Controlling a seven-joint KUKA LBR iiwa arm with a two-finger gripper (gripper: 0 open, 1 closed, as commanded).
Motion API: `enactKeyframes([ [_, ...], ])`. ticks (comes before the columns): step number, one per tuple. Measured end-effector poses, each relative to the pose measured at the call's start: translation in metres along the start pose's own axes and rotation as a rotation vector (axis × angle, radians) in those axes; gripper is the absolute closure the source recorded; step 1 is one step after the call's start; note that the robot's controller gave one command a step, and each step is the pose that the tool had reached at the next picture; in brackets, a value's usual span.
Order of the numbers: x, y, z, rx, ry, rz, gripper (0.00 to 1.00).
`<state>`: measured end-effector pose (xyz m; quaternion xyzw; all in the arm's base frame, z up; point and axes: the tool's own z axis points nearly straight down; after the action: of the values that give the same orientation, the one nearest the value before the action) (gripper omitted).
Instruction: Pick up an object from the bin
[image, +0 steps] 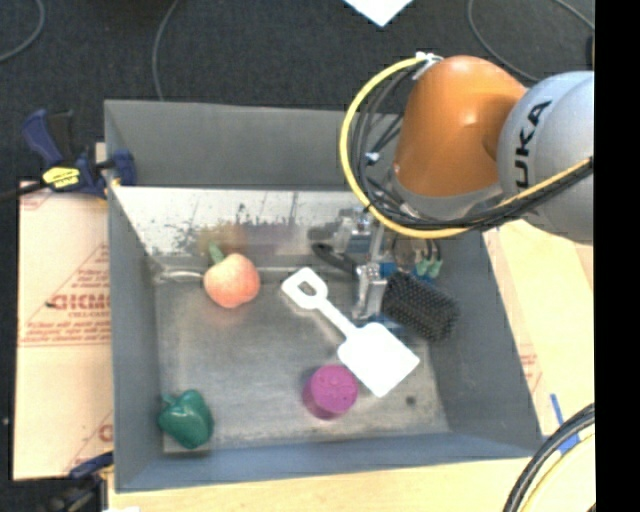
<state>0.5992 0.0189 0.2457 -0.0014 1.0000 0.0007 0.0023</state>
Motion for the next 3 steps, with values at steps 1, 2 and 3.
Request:
enactKeyframes([
  [1, 0.000, 0.000, 0.000, 0.000, 0.000, 0.000, 0.00],
  [2, 0.035, 0.010, 0.047, -0.001, 0.000, 0.086, 0.00],
  [3, 0.039, -0.050, 0.041, 0.002, -0.007, 0.038, 0.00],
])
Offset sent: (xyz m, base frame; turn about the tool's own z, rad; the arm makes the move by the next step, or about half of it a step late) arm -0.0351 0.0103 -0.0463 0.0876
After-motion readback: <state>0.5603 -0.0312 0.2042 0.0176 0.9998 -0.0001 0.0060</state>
